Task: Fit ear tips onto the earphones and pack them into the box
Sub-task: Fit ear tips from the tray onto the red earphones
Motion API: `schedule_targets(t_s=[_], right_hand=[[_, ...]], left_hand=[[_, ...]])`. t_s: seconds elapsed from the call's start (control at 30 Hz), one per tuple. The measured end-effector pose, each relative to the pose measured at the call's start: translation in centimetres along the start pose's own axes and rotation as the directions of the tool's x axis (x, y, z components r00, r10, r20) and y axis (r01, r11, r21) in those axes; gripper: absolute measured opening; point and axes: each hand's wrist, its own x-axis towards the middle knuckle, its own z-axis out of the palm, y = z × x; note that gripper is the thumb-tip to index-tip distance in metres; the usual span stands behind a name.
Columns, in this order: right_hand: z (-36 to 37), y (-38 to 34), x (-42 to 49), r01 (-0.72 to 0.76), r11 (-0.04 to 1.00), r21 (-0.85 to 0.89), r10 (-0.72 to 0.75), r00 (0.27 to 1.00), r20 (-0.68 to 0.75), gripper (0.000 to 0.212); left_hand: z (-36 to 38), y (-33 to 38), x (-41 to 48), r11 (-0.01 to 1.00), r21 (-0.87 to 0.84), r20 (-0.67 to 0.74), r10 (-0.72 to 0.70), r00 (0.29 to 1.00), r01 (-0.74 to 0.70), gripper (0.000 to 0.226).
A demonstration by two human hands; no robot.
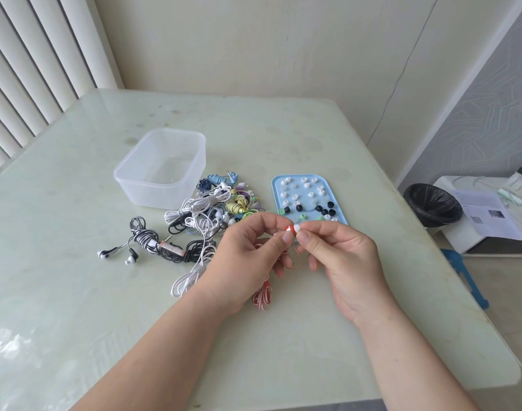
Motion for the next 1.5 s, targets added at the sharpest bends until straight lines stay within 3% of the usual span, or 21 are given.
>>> schedule_targets(t_s=[0.33, 0.97, 1.5], right_hand=[[-0.28, 0.07, 0.18, -0.027, 0.999, 0.034, 0.028, 1.0, -0.012, 0.013], [-0.29, 0.77, 0.11, 0.024, 0.997, -0.078, -0.024, 1.0, -0.006, 0.008], [-0.59, 0.61, 0.27, 0.02, 1.0, -0.022, -0.019, 0.999, 0.025, 0.007]], left_hand=[[-0.08, 0.08, -0.12, 1.0, 0.02, 0.022, 0.019, 1.0, -0.019, 0.007], [0.02, -0.03, -0.23, 0.998, 0.068, -0.016, -0.006, 1.0, 0.007, 0.007], [0.06, -0.07, -0.38, 0.993, 0.116, 0.005, 0.034, 0.999, -0.034, 0.006]])
